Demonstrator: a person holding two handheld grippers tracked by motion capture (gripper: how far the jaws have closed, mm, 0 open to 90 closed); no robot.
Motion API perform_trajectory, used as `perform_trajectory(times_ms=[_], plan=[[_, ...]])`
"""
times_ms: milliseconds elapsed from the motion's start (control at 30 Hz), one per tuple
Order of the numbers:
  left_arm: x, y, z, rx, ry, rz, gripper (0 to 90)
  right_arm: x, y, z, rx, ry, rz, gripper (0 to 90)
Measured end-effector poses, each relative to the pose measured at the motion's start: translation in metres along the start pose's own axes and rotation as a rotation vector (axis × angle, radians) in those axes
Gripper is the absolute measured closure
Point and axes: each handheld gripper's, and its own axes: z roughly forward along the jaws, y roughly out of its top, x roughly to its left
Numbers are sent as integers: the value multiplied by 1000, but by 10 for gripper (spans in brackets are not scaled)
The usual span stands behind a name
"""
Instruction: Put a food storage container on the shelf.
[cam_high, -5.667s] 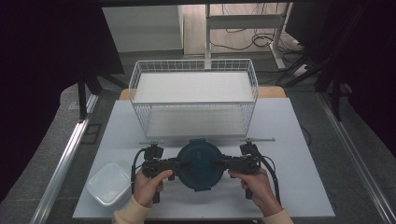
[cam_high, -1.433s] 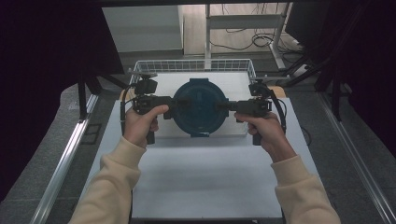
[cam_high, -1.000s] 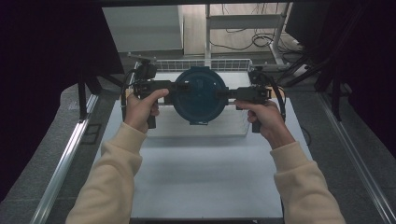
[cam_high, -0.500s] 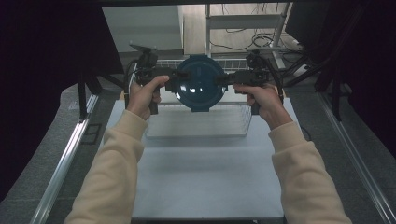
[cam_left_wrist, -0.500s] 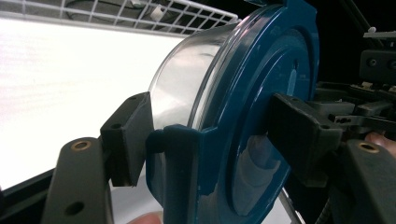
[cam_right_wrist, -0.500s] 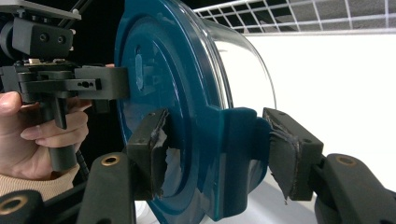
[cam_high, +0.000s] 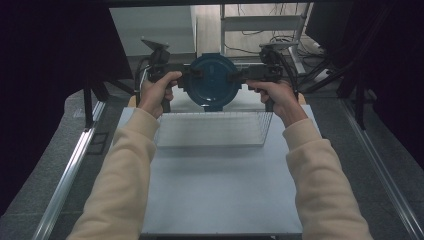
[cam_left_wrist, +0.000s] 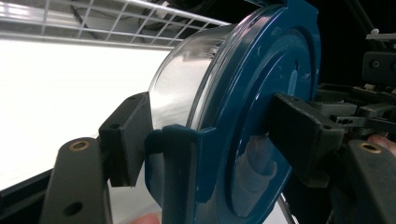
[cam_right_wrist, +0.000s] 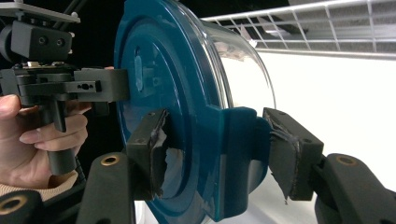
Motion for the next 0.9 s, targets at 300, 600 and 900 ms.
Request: perform_trajectory(times_ms=[300,600,900], plan=[[12,4,16,-7,12,-35,321,-21,5,12,-10,8,96,403],[30,7,32,11,-2,-124,304,-36,6,25,0,5,214,354],[32,6,34,-10,-14,-110,293,-37,3,27,-21,-9,240,328]])
